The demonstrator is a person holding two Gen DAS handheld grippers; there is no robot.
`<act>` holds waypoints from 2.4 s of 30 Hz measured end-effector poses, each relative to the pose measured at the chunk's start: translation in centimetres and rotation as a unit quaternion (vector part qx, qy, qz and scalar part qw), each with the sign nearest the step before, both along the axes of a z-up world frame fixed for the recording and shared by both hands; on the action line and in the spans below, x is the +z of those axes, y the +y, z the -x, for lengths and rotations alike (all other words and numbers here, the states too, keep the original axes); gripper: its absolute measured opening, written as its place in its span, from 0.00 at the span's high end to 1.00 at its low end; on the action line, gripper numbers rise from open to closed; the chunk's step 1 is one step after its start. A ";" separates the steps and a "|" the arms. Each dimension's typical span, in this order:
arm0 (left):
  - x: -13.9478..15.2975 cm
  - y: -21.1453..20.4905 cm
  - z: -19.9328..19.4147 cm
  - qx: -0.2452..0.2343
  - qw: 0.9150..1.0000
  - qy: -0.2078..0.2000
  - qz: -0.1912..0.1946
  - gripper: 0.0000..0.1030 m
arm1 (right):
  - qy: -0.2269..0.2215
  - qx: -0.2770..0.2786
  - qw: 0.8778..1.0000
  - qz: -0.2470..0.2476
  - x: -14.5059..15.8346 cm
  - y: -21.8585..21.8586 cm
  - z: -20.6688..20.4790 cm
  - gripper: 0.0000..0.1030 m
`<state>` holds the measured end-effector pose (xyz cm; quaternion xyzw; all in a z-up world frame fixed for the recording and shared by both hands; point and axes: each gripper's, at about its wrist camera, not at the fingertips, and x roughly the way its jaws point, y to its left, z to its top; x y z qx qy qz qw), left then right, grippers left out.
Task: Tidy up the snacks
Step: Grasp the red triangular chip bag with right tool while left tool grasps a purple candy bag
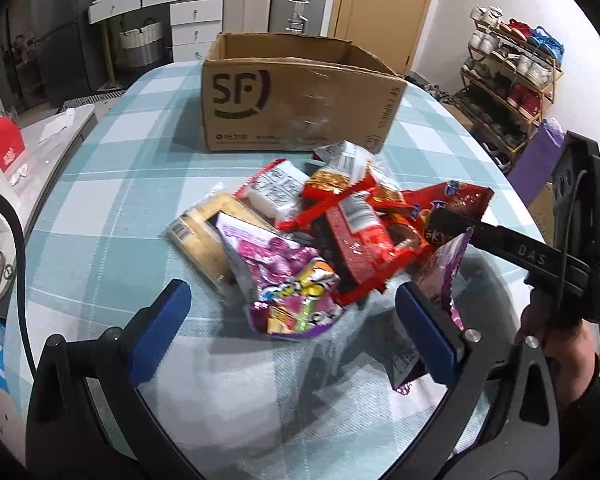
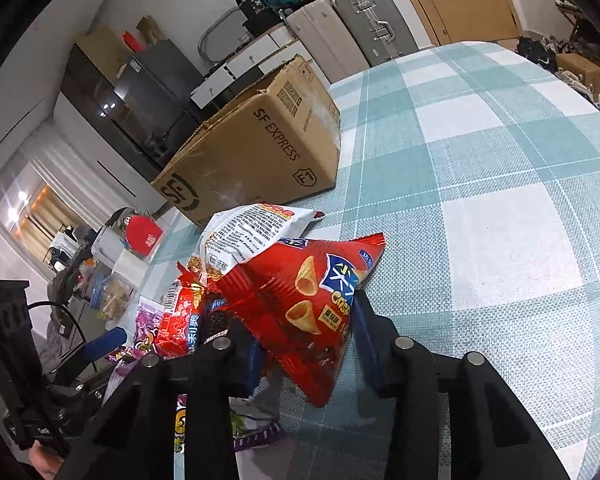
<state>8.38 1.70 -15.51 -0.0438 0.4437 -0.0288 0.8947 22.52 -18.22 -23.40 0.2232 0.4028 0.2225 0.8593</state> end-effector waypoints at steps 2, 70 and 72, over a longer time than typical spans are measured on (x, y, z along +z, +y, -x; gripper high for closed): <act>0.0 -0.3 0.3 -0.005 1.000 0.002 -0.002 0.01 | -0.005 -0.002 1.000 -0.002 0.1 -0.2 0.3 0.64; -3.1 -4.2 2.2 -0.073 0.978 0.088 0.175 0.91 | -0.039 0.013 0.996 -0.084 0.9 -2.5 2.1 0.64; -2.9 -4.4 2.7 -0.081 0.978 0.085 0.173 0.91 | -0.039 0.013 0.996 -0.084 0.9 -2.5 2.0 0.64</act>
